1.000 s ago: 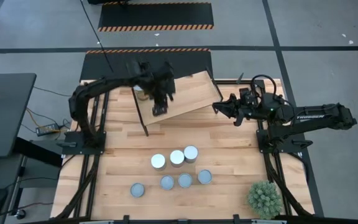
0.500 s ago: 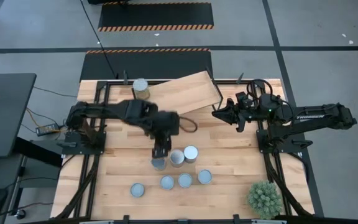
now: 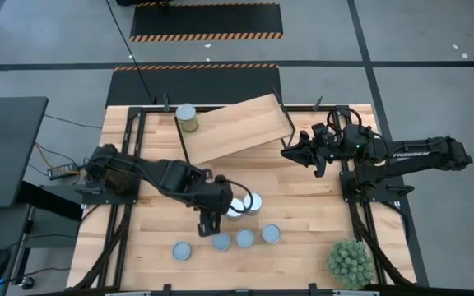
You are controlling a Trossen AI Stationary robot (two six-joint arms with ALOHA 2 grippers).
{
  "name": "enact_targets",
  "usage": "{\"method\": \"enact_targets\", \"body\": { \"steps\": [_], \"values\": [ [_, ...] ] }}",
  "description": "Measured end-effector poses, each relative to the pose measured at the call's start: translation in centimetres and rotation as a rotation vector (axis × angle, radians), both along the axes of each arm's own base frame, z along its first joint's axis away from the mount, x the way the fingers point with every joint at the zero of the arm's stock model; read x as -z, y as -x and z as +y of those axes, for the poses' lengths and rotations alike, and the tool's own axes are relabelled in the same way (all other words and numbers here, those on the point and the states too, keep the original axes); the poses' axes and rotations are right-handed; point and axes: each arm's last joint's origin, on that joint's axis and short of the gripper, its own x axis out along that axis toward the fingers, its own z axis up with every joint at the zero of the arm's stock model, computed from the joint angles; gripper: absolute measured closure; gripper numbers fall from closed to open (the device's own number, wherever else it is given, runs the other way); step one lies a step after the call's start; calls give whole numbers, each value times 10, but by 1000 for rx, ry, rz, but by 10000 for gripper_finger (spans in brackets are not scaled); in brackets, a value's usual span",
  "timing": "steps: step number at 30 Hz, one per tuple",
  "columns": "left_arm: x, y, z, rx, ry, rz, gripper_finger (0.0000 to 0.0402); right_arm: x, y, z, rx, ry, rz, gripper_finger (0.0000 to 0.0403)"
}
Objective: Pick and place cans onto a shelf
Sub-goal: Put the canned carrots on the shelf
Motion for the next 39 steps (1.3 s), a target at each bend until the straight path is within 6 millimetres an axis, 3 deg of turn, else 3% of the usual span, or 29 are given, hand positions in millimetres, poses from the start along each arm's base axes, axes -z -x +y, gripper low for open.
{"method": "enact_targets", "body": {
  "steps": [6, 10, 16, 22, 25, 31, 36, 39],
  "values": [
    [40, -2, -12, -23, 0, 87, 222, 0, 0, 0, -1, 1, 4, 341],
    [67, 2, -15, -151, -32, 153, 226, 1, 0, 0, -4, 5, 5, 341],
    [94, 6, -9, -283, -15, 234, 176, 1, 0, 0, -4, 6, 6, 341],
    [107, -1, 8, -394, 64, 255, 76, 1, 0, 0, -3, 12, 6, 341],
    [115, -4, 17, -432, 95, 265, 44, 1, 0, 0, -4, 9, 6, 341],
    [122, -3, 19, -375, 106, 284, 24, 1, 0, 0, -7, 5, 7, 341],
    [104, 1, 27, -338, 105, 200, 24, 1, 0, 0, -7, 5, 7, 341],
    [115, 14, 36, -353, 76, 228, 24, 1, 0, 0, -8, 5, 7, 341]
  ]
}}
